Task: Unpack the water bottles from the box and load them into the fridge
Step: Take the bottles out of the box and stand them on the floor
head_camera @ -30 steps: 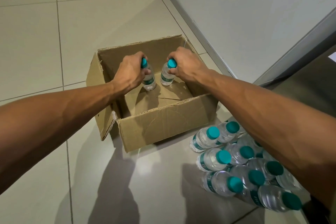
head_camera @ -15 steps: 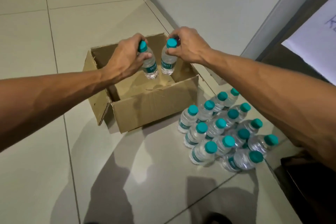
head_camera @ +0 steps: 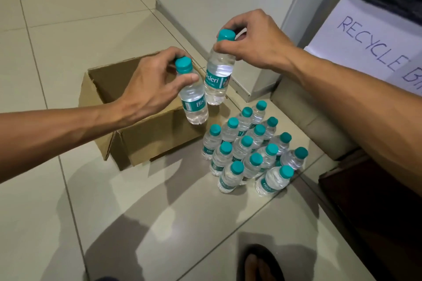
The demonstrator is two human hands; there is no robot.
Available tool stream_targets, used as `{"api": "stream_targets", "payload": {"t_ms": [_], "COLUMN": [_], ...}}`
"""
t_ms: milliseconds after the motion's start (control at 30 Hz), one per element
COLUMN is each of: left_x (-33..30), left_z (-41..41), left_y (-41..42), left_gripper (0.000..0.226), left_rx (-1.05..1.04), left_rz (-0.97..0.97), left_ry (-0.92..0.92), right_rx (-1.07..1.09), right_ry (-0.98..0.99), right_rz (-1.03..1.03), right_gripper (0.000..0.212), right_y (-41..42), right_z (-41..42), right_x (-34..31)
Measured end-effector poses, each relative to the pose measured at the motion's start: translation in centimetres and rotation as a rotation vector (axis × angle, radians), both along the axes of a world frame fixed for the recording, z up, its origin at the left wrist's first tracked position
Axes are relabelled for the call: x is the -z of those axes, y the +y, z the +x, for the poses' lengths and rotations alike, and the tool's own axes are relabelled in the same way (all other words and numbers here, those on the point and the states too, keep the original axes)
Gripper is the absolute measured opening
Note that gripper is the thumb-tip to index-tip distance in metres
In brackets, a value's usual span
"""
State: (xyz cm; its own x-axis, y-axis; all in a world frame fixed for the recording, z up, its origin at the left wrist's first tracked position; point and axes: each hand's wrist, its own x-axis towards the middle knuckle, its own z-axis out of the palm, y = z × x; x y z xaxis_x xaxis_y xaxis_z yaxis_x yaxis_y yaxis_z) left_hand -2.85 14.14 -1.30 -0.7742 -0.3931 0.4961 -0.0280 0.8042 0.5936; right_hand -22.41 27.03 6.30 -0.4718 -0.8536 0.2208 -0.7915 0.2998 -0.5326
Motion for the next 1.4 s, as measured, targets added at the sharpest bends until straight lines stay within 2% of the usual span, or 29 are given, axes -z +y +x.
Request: {"api": "stream_targets", "payload": {"t_ms": [233,333,467,667,900,1100,1200,1400], "left_x": [-1.2,-1.2,-0.5,0.2,2.5,5.0,5.6,7.0], "left_z": [0.9,1.0,1.3,1.3,1.2,1.1,1.2,1.1], "left_y": [3.8,5.0,6.4,7.9,10.0,11.4,12.4,14.9], "left_gripper": [0.052,0.057,0.052,0.055,0.048,0.055,0.056,0.052], "left_rx": [0.1,0.138,0.212,0.268,0.367,0.479,0.497,0.522], "left_rz": [0.061,0.104,0.133,0.133,0.133,0.008,-0.046,-0.156], "left_ry": [-0.007,-0.054,-0.079,-0.087,-0.08,-0.141,-0.22,-0.373], "right_rx": [-0.056,-0.129,-0.252,-0.349,-0.416,-0.435,-0.444,-0.547], "right_ry": [-0.038,-0.048,-0.077,-0.159,-0.248,-0.168,-0.15,0.024], "right_rz": [0.075,0.112,0.213,0.294,0.414,0.579,0.632,0.794], "right_gripper": [0.027,0.025,0.021,0.03,0.029,0.04,0.035,0.034], "right_y": [4.3,6.0,8.1,10.4,12.2,13.2,13.8,14.8], "right_z": [0.5,0.9,2.0,2.6,2.7,2.5,2.5,2.5], "right_x": [-0.8,-1.3,-1.7,-1.4,0.6,2.8,4.1,6.7]}}
